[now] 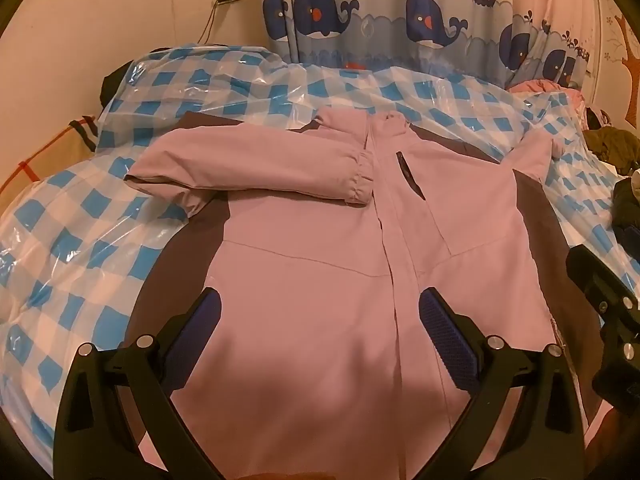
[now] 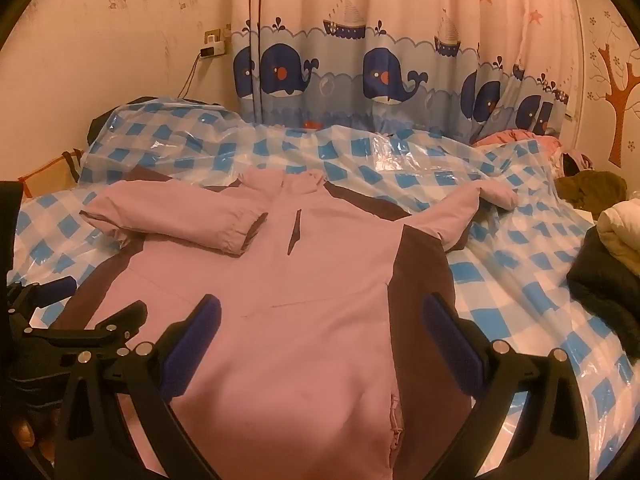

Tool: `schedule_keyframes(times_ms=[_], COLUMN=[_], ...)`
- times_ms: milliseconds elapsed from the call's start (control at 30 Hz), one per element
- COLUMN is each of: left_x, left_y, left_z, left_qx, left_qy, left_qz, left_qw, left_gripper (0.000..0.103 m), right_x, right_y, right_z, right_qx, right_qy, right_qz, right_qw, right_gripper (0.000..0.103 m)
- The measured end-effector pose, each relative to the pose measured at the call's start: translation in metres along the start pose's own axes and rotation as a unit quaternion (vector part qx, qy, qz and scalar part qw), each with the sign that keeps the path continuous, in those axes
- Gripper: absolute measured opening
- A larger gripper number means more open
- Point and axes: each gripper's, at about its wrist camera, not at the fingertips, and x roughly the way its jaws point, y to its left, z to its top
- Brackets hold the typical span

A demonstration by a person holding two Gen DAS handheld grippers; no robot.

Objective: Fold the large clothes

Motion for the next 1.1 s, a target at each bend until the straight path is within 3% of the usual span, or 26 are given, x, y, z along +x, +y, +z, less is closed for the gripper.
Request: schedule_keyframes(times_ms=[1100], left_x=[0.0049], left_y=[-0.0020], left_z=[-0.0026], left_qx=[0.003], left_qy=[0.010], left_qz=[0.001], left_qw=[0.9999], left_gripper=[0.095], right_x=[0.0075], right_y=[0.0064], right_z=[-0.0037], right_qx=[-0.009], right_qy=[0.012], right_qz=[-0.008], right_qw=[1.000], right_gripper=[0.097])
